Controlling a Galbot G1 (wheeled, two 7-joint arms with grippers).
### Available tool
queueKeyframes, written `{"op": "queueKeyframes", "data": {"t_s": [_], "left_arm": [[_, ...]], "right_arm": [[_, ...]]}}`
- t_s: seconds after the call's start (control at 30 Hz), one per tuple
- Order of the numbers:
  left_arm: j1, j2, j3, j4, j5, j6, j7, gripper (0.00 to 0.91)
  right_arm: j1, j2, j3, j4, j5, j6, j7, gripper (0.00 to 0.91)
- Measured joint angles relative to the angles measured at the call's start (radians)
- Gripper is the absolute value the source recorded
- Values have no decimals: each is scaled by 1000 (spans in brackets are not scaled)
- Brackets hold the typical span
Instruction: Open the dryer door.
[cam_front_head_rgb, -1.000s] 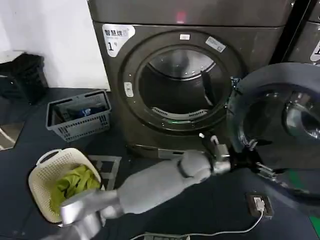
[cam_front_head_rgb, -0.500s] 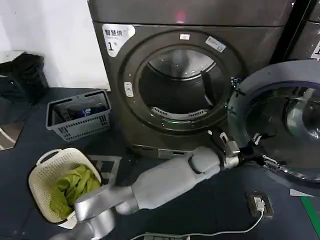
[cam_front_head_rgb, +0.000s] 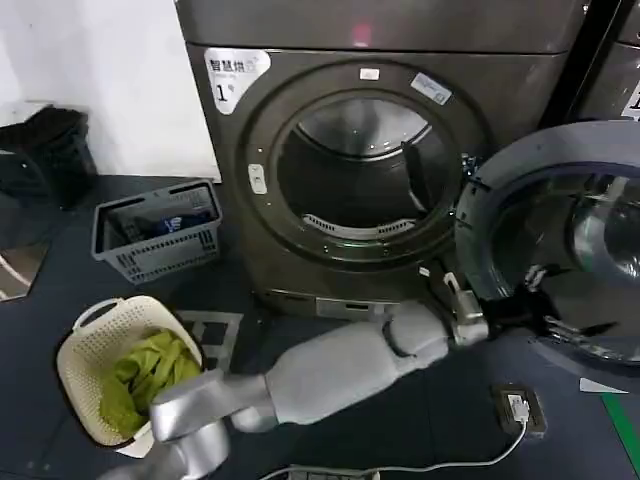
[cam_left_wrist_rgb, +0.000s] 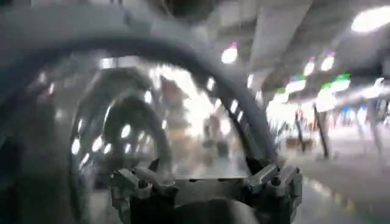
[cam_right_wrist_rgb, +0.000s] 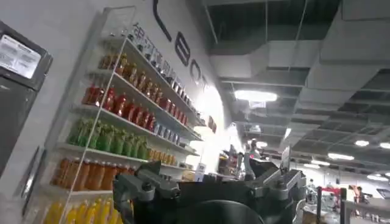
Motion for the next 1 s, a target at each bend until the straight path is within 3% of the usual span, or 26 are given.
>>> {"op": "queueKeyframes", "data": {"t_s": [0.13,0.27,0.67,1.0], "left_arm": [[13,13,26,-71,-33,-102,7,907],[18,144,32,-157,36,-153,2,907],[78,510,-3,-374,87,-116,-25,907],[183,738,-74,-453,121,-97,-31,907]], "right_arm": [[6,0,-3,4,-4,6,-8,907],[11,-1,-4,1,-7,23,-28,907],[46,-24,-27,-19,-49,43,-69,907],[63,-56,-41,-53,-58,59,-120,907]]}}
